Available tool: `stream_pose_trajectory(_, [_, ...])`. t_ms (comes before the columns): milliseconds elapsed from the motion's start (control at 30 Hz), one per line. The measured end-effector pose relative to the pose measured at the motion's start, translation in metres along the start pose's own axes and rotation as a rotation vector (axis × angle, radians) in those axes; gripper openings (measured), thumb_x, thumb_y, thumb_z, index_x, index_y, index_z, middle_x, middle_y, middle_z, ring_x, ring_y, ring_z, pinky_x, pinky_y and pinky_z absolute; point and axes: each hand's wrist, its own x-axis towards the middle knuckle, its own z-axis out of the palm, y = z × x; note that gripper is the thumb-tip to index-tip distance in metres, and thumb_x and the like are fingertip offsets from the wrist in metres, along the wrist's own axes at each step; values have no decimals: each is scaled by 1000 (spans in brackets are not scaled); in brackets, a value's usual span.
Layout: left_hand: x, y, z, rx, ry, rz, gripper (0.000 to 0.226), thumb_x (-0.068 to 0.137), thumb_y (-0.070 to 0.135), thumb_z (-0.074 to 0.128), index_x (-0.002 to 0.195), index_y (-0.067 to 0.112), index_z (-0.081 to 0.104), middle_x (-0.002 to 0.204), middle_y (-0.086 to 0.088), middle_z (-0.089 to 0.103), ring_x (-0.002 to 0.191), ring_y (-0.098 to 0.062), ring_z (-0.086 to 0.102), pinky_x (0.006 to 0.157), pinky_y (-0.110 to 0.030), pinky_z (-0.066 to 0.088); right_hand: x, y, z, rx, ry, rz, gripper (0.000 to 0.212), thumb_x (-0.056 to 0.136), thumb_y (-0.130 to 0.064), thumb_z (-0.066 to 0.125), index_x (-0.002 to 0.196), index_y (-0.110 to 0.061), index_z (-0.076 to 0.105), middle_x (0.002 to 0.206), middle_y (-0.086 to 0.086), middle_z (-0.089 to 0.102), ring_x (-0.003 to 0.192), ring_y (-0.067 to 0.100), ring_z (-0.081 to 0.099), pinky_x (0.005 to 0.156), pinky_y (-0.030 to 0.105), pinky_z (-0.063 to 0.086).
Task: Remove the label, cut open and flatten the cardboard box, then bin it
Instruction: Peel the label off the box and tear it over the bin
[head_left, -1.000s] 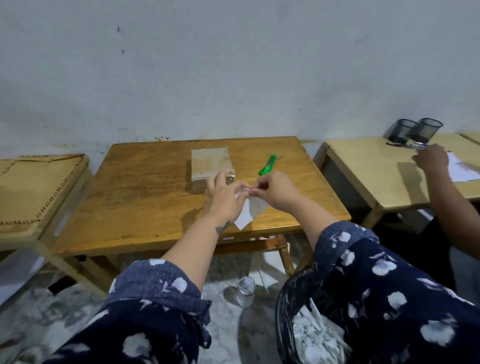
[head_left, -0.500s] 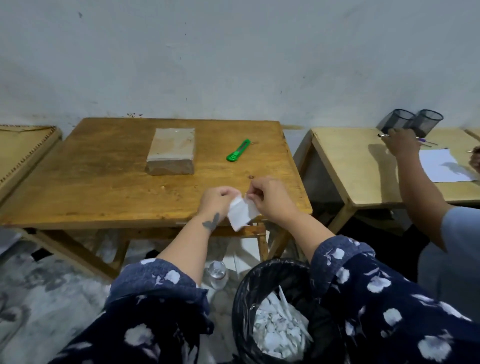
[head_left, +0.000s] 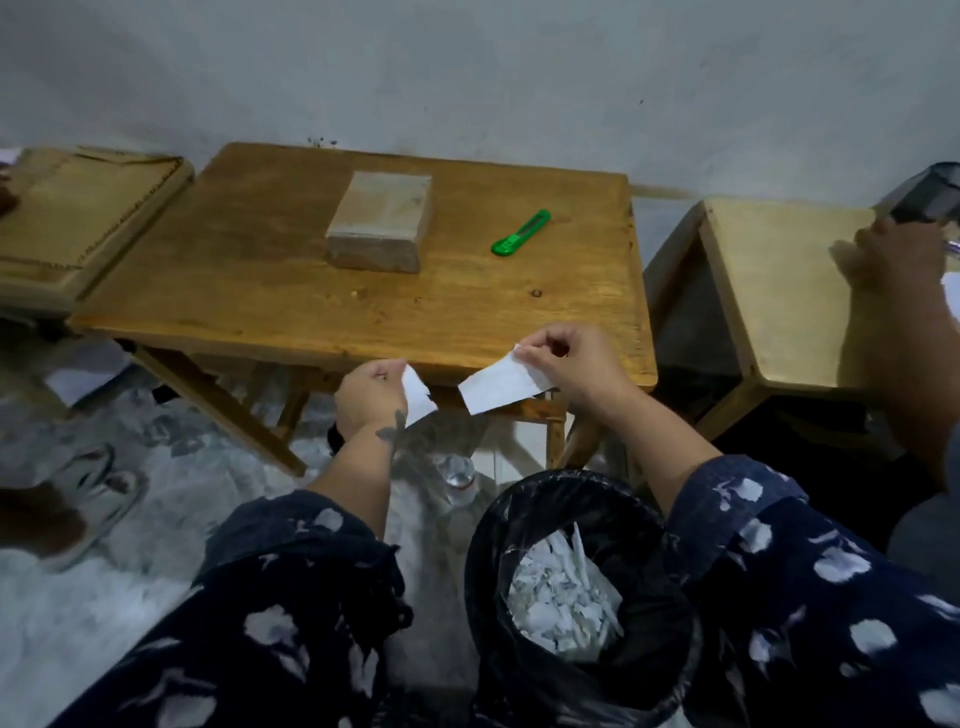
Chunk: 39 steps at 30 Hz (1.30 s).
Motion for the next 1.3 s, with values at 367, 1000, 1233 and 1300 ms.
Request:
stream_pose_trajectory(367, [-32, 17, 0, -297, -537, -239, 17, 84, 33, 67, 86, 17, 70, 63, 2, 64, 60, -12, 56, 61, -25, 47, -4, 8, 25, -6, 56, -20, 3, 86, -19, 66, 85, -21, 68, 79, -12, 61, 74, 8, 55, 67, 24, 44])
stream_pose_trajectory(1000, [-47, -2, -36, -534, -326, -89, 10, 85, 19, 70, 93, 13, 71, 82, -2, 70, 75, -18, 67, 59, -21, 53, -47, -13, 89, -379, 73, 7, 45, 82, -62, 54, 116, -35, 66, 123, -13, 64, 121, 19, 49, 98, 42, 31])
stream_pose_trajectory(1233, [-56, -18, -55, -554, -356, -53, 18, 83, 26, 72, 98, 16, 71, 92, -3, 72, 86, -18, 66, 82, -32, 55, -69, -29, 111, -65, 31, 162, 28, 86, -48, 59, 70, -29, 72, 77, -8, 73, 85, 14, 64, 97, 50, 41])
stream_pose_trajectory(1300, [-57, -25, -58, -490, -334, 19, 15, 83, 26, 72, 94, 16, 69, 93, -2, 69, 86, -16, 64, 82, -31, 53, -76, -33, 108, -143, 66, 170, 25, 87, -45, 61, 74, -27, 73, 80, -7, 73, 86, 15, 63, 89, 41, 41])
